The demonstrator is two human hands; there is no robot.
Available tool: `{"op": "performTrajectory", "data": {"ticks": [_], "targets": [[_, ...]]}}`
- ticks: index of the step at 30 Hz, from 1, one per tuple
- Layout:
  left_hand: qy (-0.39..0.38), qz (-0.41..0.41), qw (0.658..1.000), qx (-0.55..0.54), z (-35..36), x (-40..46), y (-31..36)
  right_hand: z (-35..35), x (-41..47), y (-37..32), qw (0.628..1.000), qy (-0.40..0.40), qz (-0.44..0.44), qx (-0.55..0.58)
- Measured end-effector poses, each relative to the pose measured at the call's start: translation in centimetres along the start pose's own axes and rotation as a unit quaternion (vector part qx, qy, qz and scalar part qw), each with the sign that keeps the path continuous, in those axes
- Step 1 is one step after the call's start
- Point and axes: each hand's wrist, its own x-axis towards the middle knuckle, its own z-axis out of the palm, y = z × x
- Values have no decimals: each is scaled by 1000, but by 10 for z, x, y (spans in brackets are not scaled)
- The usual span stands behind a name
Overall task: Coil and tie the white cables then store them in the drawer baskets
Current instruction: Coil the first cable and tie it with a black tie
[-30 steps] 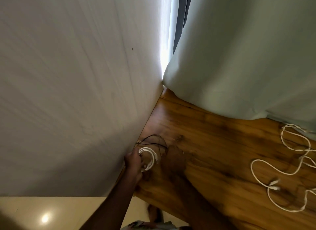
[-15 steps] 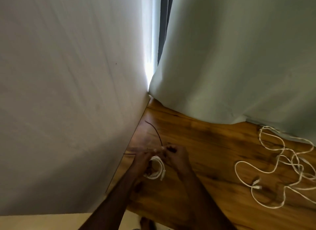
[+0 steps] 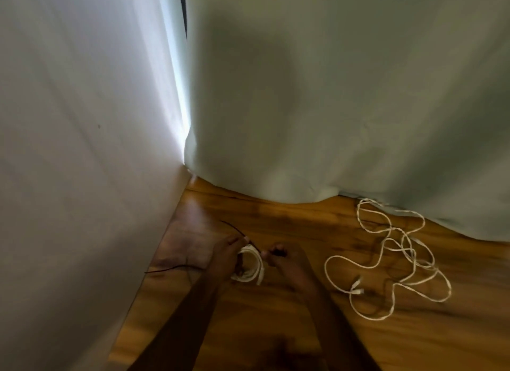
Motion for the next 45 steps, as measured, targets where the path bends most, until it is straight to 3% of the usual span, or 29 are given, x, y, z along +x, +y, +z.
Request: {"op": "performTrajectory", "data": {"ticks": [9,12,19,27,30,35,45], "targets": [[-15,-2,1000,1,67,14,6,-105,-24,46,996,-28,64,58],[-25,0,1000,11,85,15,7,-136,-40,65,995,8,64,74],[-64,1,998,17,126,11,2,-169,-57,75,999,-18,27,-38],[-218,66,972,53,165,4,25,-180,-38,-4,997,40,-15,67],[-271,45,961,23,178,4,35,-183,-31,-25,994,40,-9,104],[-296,71,951,51,189,11,50,-193,-16,-32,986,22,-8,163],[-337,67,936,75,203,8,67,-216,1,-28,948,-94,33,302]]}}
